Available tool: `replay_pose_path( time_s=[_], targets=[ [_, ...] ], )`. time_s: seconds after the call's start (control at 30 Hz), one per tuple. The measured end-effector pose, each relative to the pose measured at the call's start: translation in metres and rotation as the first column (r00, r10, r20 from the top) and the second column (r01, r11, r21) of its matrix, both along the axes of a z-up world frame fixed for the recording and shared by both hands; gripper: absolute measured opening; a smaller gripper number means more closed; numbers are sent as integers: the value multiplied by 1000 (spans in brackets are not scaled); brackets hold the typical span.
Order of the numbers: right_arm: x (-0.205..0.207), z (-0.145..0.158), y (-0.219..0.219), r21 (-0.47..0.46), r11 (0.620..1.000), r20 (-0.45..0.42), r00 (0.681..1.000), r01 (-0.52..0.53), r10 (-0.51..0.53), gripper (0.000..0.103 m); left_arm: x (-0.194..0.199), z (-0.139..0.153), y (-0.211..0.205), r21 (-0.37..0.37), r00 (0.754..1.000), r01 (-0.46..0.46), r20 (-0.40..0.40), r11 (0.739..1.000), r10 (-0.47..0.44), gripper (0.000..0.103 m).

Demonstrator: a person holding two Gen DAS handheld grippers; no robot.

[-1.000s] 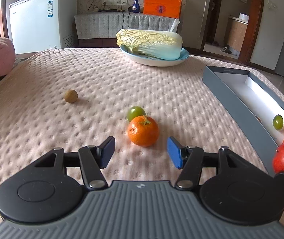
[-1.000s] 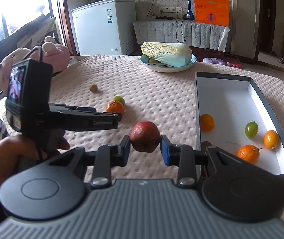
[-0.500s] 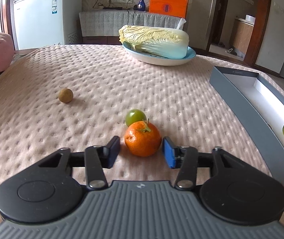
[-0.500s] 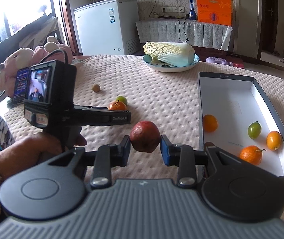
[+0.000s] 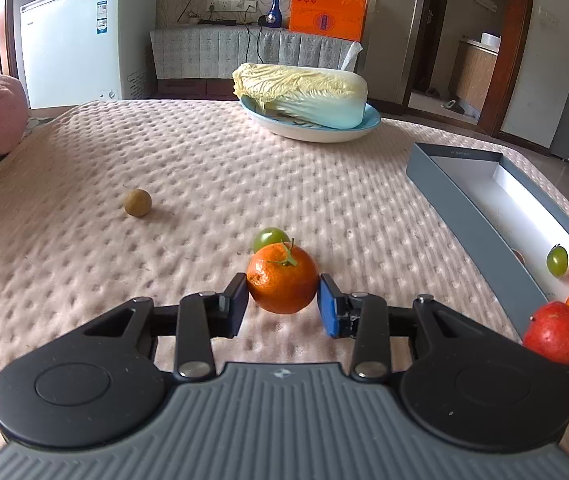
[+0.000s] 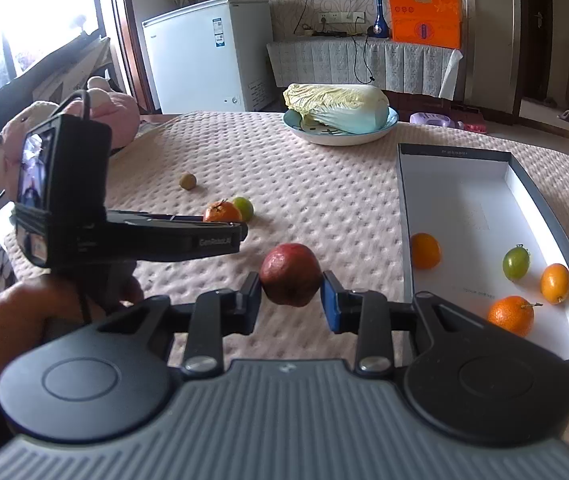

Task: Organize fruits
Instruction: 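Grasp the leafy mandarin with the left tool while the right tool holds the apple, then carry the mandarin and the red apple over the grey box with both tools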

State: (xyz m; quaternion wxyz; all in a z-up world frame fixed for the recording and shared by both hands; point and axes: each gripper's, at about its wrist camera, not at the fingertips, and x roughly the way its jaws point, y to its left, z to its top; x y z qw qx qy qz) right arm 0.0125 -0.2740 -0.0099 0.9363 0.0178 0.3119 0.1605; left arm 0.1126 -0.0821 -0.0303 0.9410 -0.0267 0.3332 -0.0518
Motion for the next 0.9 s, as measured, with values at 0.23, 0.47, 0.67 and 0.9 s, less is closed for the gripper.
replay_pose_path(
  time_s=[0.23, 0.47, 0.67, 0.9],
  targets=[
    [0, 0, 7, 2, 1000, 6, 1000, -11, 11, 35, -9, 17, 9, 15, 1000, -23, 22, 1000, 23, 43],
    [-5, 6, 4, 17, 1000, 22, 1000, -15, 14, 35, -17, 29, 13, 26, 999, -32, 37, 999, 31, 43],
    [-11, 10, -4, 26, 1000, 36, 999, -6, 5, 35, -22, 36, 2, 32, 999, -16, 51, 999, 14, 43],
    [-18, 12, -17, 31, 999, 41, 999, 15, -16, 35, -25, 38, -17, 32, 999, 11, 53, 999, -13, 43]
  ],
)
